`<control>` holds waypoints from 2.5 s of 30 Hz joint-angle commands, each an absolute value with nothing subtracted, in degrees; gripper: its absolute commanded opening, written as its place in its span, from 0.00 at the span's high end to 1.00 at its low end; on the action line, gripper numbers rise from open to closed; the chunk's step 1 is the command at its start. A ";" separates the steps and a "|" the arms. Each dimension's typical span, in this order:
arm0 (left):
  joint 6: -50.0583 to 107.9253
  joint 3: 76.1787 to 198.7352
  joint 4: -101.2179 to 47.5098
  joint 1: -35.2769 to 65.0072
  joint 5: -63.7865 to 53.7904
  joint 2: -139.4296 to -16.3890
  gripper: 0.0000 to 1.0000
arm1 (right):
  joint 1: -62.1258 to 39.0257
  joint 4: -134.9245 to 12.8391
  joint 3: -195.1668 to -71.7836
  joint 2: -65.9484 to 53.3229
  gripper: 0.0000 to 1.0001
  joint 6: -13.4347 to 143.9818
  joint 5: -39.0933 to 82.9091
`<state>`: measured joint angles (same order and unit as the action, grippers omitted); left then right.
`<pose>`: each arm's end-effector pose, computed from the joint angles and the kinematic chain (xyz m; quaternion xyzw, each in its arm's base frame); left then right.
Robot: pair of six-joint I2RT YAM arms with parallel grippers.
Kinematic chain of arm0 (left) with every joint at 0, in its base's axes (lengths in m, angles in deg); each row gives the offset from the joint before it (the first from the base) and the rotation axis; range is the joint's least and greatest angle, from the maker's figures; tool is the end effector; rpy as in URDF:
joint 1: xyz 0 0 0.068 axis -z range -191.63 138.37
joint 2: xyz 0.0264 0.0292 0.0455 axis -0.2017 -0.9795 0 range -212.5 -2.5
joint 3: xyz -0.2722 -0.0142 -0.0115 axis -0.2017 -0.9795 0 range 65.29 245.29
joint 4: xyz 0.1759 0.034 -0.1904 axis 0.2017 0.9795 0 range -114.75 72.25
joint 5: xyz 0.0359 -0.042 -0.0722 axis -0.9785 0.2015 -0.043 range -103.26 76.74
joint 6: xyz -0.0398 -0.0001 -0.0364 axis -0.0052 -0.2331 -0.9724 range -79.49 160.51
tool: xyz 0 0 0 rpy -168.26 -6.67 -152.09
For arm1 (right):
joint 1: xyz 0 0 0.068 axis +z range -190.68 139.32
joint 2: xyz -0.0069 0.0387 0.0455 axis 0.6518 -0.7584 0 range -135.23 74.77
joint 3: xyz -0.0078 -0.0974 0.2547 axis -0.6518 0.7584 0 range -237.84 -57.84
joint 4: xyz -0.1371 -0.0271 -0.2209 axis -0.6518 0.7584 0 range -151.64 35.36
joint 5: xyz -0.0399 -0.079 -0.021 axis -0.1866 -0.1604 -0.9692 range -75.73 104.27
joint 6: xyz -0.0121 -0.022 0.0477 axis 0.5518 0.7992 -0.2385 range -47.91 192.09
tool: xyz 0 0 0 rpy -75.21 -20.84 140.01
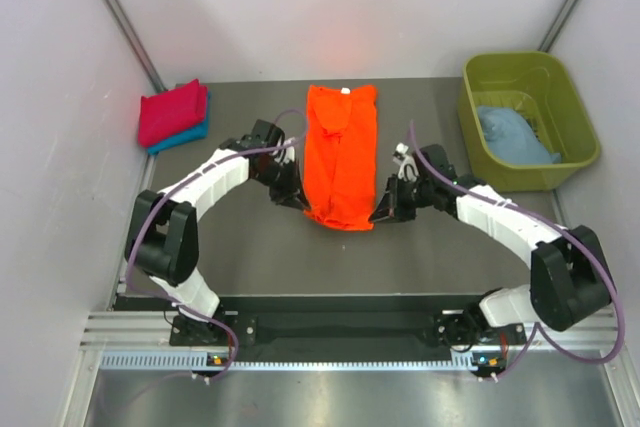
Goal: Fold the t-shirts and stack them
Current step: Fold the tshirt
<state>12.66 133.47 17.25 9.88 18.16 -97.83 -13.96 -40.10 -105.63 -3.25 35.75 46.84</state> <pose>0.2975 -0.1372 0.2204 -0.0035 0.9480 -0.3147 0.0471 0.2339 0.1391 0.2185 -0.0155 0.9115 0.3902 0.1294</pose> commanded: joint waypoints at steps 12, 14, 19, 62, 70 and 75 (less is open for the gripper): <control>16.34 156.32 14.98 5.77 15.74 -108.93 1.00 | -24.68 -47.40 -125.50 -20.05 1.00 41.94 49.86; 16.43 159.57 14.45 5.33 15.74 -112.18 1.00 | -24.68 -47.75 -130.42 -24.96 1.00 42.38 50.21; 16.96 167.67 13.92 4.19 15.05 -120.61 1.00 | -24.68 -47.40 -140.78 -33.59 1.00 43.08 51.01; 14.84 157.48 12.43 2.25 10.48 -122.20 0.14 | -21.43 -52.41 -152.76 -49.68 0.43 39.30 55.75; 15.90 158.63 11.99 3.04 11.35 -125.11 0.16 | -21.43 -52.94 -154.26 -54.78 0.43 38.34 55.75; 15.90 157.93 12.16 5.41 12.93 -125.81 0.36 | -21.87 -55.21 -152.68 -54.35 0.43 37.02 56.28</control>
